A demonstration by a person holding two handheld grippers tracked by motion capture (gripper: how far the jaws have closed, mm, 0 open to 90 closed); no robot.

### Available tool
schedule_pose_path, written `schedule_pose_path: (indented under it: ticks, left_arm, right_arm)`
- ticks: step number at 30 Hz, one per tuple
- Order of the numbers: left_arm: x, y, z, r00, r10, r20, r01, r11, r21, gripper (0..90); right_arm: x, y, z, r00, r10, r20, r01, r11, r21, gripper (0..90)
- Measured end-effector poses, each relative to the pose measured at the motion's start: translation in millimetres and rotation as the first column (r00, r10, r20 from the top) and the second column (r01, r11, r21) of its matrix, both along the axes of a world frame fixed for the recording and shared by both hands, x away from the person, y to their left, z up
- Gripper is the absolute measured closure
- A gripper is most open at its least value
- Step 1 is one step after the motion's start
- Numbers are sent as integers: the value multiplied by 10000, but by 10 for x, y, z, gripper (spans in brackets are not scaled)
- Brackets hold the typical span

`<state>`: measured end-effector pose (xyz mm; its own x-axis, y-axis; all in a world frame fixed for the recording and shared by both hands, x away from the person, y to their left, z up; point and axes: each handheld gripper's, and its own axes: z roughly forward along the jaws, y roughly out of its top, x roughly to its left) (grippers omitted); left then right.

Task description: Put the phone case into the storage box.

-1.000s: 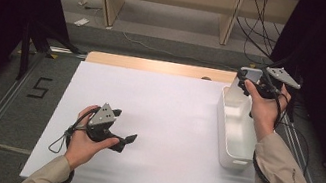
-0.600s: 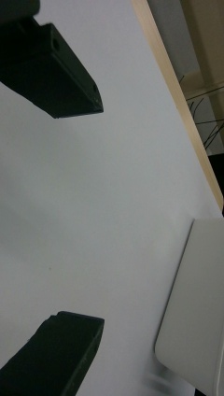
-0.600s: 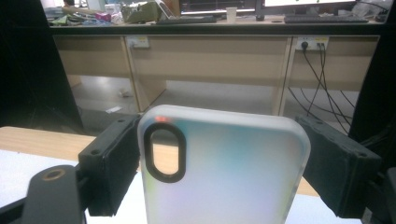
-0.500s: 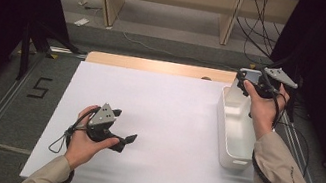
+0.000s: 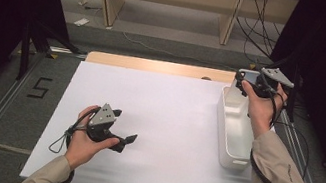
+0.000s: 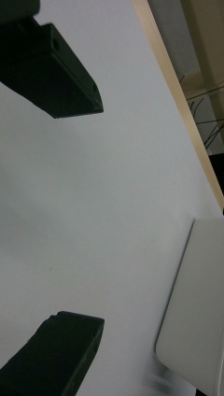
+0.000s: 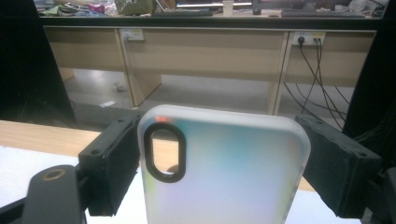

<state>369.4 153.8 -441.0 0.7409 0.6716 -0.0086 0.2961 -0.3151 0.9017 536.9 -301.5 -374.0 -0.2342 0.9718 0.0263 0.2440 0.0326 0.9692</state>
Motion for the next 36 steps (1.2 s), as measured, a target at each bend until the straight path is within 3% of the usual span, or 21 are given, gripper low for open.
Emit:
schedule_pose_path:
  ticks: [36]
  left_arm:
    - [-2,-5,-2,10000,-3,12,3,10000,83,0]
  right_arm:
    - [172,11,-180,9980,-61,-625,40,9995,-329,184]
